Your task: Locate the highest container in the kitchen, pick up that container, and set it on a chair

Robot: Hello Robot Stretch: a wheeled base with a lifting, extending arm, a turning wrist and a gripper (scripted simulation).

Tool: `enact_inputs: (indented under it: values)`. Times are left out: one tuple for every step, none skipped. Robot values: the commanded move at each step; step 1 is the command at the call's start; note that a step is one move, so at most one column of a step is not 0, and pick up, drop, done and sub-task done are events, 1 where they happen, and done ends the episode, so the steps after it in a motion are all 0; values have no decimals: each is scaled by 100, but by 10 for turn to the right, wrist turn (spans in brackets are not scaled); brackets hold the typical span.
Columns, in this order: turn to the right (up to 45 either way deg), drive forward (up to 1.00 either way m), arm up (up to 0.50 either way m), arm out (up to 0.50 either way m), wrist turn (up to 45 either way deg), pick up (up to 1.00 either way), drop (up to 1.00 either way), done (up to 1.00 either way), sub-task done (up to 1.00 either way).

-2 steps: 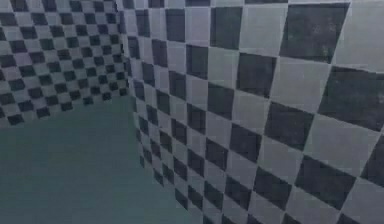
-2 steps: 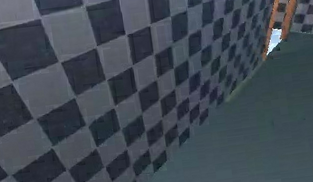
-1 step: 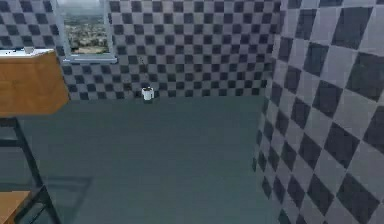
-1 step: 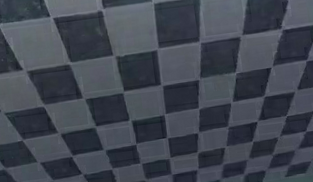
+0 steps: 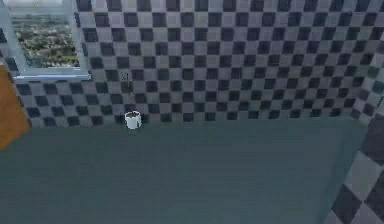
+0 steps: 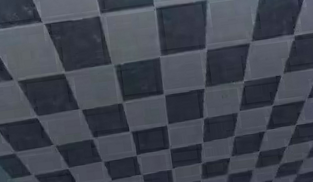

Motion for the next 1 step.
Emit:
enact_inputs:
  values:
    - [-450, 0, 0, 0, 0, 0, 0, 0, 0]
